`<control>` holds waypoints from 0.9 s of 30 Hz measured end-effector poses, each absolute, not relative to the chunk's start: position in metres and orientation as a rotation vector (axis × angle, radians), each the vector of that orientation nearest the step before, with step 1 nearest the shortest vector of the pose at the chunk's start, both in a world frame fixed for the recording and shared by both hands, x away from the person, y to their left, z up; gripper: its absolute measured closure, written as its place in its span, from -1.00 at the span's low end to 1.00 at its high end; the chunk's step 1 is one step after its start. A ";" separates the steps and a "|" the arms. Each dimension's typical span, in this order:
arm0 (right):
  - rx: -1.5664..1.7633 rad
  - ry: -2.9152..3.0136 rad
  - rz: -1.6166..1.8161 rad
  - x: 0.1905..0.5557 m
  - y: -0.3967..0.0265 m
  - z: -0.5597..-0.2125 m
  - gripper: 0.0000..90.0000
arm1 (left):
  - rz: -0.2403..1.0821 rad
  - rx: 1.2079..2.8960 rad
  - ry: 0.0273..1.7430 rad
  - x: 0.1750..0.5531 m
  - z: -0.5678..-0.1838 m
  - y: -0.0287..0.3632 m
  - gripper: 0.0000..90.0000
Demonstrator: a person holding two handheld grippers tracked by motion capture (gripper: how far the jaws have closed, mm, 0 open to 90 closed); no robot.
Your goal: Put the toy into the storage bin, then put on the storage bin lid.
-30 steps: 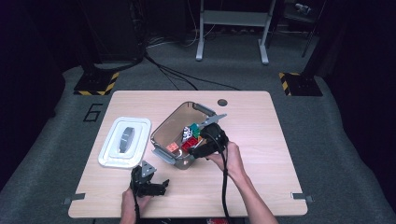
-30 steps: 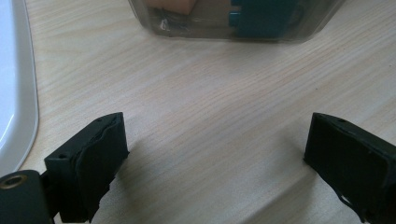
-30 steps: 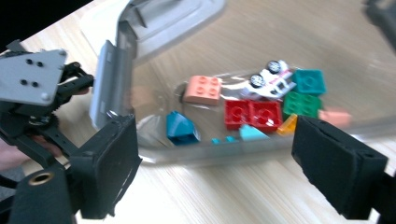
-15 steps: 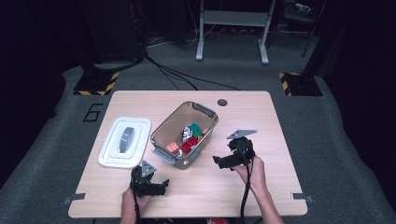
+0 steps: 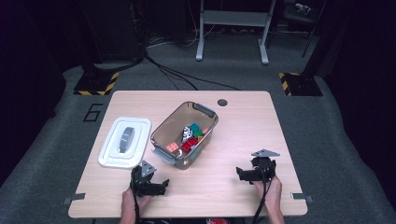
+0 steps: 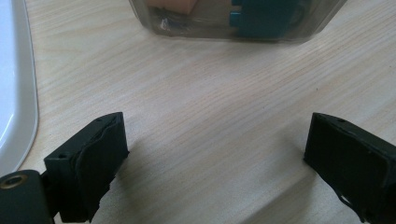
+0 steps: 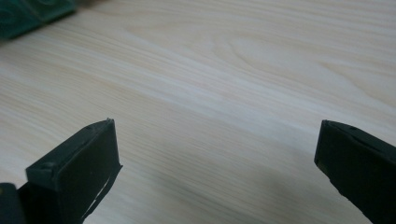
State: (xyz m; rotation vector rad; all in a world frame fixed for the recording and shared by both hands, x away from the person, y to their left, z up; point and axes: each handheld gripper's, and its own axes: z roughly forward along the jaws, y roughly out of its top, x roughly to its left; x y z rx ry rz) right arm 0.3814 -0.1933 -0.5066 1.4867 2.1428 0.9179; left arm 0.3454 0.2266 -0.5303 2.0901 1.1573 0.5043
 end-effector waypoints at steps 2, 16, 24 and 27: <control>1.503 2.118 0.907 0.381 -0.200 -0.513 -1.00 | 0.507 2.089 1.156 0.345 -0.530 0.227 -0.87; 1.481 2.065 0.875 0.378 -0.213 -0.530 -1.00 | 0.518 2.079 1.160 0.345 -0.531 0.226 -0.86; 1.512 2.033 0.861 0.373 -0.213 -0.530 -1.00 | 0.524 2.068 1.174 0.344 -0.531 0.226 -0.85; 1.514 2.029 0.865 0.372 -0.213 -0.530 -1.00 | 0.524 2.052 1.199 0.344 -0.531 0.225 -0.85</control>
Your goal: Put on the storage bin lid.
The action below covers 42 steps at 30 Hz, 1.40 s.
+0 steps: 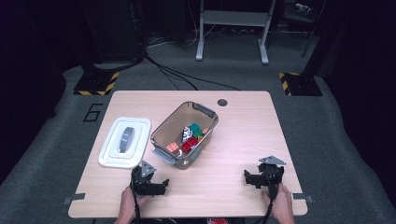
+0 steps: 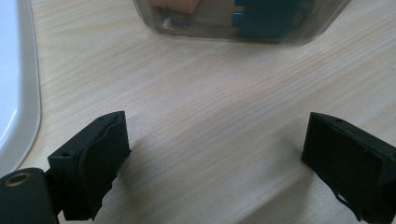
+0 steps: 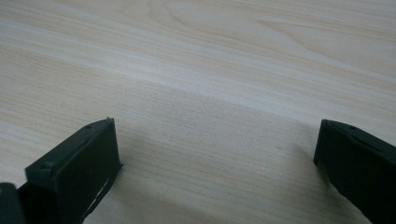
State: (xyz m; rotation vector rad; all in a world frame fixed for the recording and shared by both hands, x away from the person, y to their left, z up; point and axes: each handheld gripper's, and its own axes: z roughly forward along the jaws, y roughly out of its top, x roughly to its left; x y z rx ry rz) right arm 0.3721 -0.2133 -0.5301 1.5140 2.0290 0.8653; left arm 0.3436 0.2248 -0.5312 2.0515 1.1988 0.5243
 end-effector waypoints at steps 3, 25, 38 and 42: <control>1.492 2.046 0.866 0.374 -0.214 -0.530 -1.00 | 0.522 2.067 1.207 0.343 -0.530 0.228 -0.85; 1.480 2.061 0.878 0.378 -0.211 -0.530 -1.00 | 0.567 1.960 1.359 0.395 -0.478 0.279 -1.00; 1.471 2.067 0.875 0.378 -0.211 -0.530 -1.00 | 0.642 1.900 1.450 0.437 -0.481 0.316 -0.80; 1.472 2.068 0.875 0.378 -0.211 -0.530 -1.00 | 0.672 1.935 1.472 0.448 -0.486 0.325 -0.54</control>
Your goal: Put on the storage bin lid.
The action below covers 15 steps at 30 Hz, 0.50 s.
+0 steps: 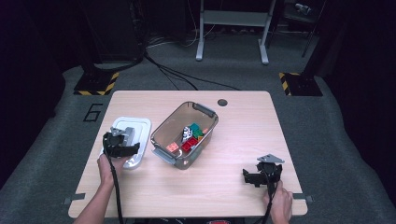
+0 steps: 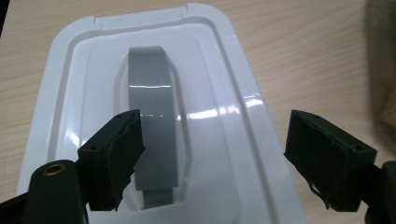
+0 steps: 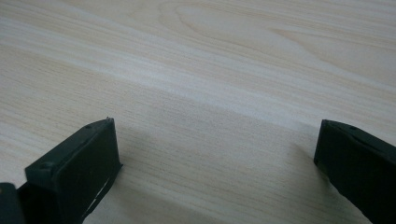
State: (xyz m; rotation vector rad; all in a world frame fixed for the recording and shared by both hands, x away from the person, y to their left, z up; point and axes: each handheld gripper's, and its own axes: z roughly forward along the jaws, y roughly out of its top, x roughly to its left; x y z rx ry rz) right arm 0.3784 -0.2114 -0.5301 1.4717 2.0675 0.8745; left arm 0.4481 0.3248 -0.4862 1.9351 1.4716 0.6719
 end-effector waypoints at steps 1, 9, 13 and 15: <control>1.471 2.067 0.875 0.378 -0.211 -0.530 -1.00 | 0.688 1.920 1.478 0.450 -0.486 0.327 -0.50; 1.471 2.068 0.874 0.378 -0.211 -0.530 -1.00 | 0.730 1.877 1.539 0.465 -0.487 0.343 -0.33; 1.471 2.068 0.874 0.378 -0.211 -0.530 -1.00 | 0.769 1.886 1.538 0.474 -0.483 0.344 -0.31; 1.471 2.068 0.875 0.378 -0.211 -0.530 -1.00 | 0.753 1.897 1.546 0.480 -0.482 0.346 -0.29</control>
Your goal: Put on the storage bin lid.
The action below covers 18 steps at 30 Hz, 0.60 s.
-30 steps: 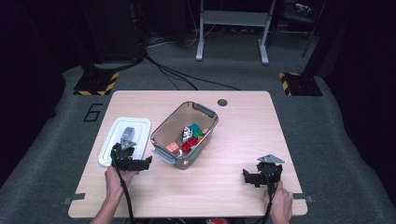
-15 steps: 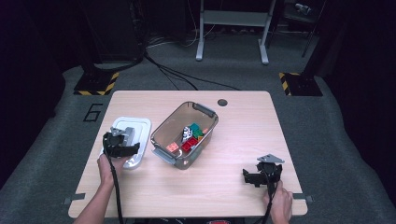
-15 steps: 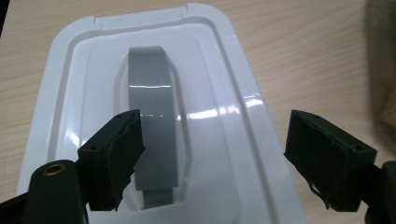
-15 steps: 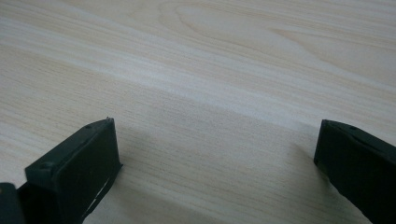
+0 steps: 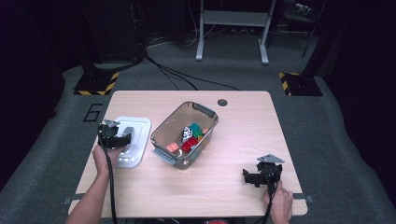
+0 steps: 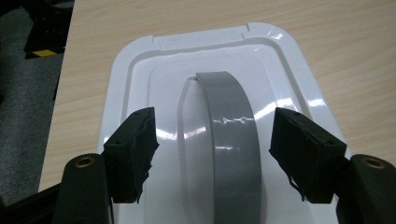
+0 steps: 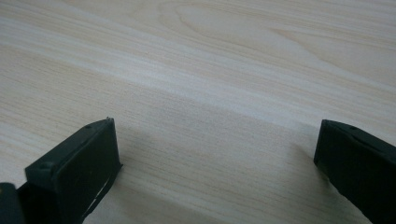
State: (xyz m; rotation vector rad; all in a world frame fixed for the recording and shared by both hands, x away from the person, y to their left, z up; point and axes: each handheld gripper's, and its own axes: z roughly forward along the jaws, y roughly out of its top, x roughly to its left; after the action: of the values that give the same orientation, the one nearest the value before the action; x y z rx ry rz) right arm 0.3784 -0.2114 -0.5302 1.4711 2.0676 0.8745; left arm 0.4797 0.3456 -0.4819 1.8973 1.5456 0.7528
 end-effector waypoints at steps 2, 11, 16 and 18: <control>1.472 2.067 0.875 0.378 -0.211 -0.530 -1.00 | 0.734 1.897 1.547 0.484 -0.483 0.346 -0.24; 1.471 2.068 0.874 0.378 -0.211 -0.530 -1.00 | 0.712 1.931 1.550 0.491 -0.491 0.341 0.48; 1.471 2.067 0.875 0.378 -0.211 -0.530 -1.00 | 0.707 1.958 1.506 0.483 -0.486 0.342 0.49; 1.472 2.068 0.874 0.378 -0.211 -0.530 -1.00 | 0.711 1.963 1.491 0.479 -0.482 0.344 0.49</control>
State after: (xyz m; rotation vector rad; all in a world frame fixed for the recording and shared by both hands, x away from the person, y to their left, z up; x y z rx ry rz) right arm 0.3784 -0.2114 -0.5301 1.4717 2.0679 0.8742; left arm 0.4788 0.3438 -0.4816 1.9635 1.4906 0.7109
